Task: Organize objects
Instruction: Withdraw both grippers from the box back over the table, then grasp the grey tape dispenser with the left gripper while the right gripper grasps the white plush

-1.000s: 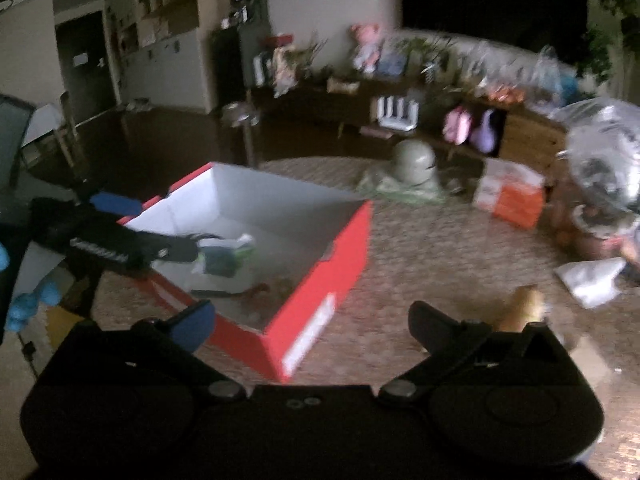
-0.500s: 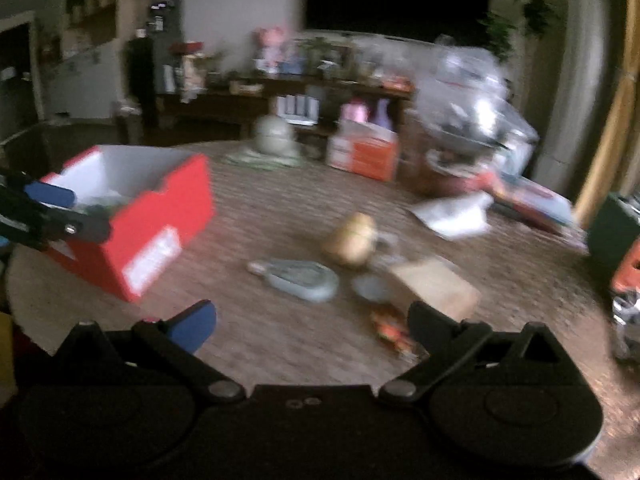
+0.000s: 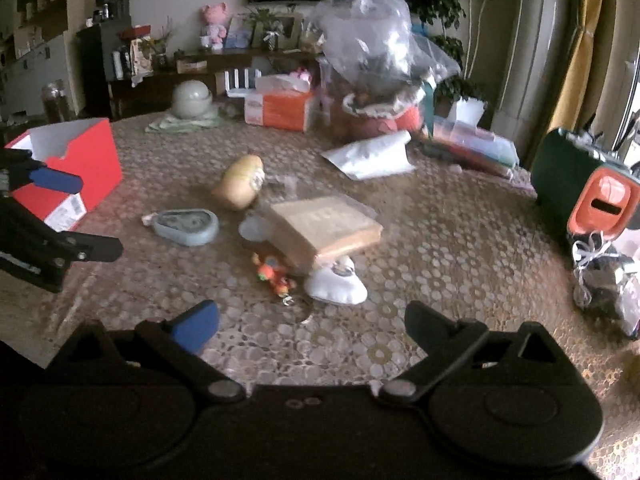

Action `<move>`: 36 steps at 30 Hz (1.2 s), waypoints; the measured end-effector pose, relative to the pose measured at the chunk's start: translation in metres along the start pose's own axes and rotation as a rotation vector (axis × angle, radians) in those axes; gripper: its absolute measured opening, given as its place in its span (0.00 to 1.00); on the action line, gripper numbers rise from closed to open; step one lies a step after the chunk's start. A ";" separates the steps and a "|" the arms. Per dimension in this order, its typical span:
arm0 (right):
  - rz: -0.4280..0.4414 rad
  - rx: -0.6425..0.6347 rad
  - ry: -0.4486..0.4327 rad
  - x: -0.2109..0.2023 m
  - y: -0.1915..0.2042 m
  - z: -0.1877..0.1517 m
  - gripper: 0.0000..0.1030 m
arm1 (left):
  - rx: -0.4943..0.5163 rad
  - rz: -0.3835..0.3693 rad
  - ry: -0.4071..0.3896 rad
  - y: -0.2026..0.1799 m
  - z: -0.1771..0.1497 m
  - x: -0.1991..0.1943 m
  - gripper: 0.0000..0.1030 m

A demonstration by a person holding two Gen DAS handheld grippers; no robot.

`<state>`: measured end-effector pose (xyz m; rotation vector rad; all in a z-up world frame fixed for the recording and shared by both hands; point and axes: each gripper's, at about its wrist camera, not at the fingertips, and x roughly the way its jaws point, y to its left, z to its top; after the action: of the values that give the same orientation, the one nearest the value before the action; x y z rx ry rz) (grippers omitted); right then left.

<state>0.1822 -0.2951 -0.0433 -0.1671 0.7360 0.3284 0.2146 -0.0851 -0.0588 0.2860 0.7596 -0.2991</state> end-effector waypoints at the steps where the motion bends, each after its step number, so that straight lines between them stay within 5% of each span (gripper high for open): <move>1: 0.005 -0.002 0.007 0.004 -0.002 0.000 0.95 | 0.009 -0.004 0.008 0.000 0.001 0.007 1.00; 9: 0.006 0.010 0.059 0.038 -0.019 0.003 0.91 | 0.075 0.011 0.076 0.008 0.014 0.061 1.00; 24: 0.017 0.046 0.125 0.090 -0.030 0.016 0.79 | 0.000 -0.061 0.130 0.025 0.024 0.112 0.99; 28: 0.025 0.053 0.134 0.096 -0.031 0.018 0.76 | -0.032 -0.103 0.133 0.029 0.025 0.114 0.90; 31: 0.031 0.069 0.141 0.100 -0.033 0.019 0.74 | -0.049 -0.137 0.135 0.030 0.024 0.112 0.75; 36: 0.057 0.130 0.156 0.107 -0.039 0.020 0.67 | -0.066 -0.113 0.146 0.028 0.023 0.108 0.73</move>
<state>0.2827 -0.3008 -0.0998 -0.0491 0.9151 0.3227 0.3133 -0.0848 -0.1151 0.2045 0.9296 -0.3621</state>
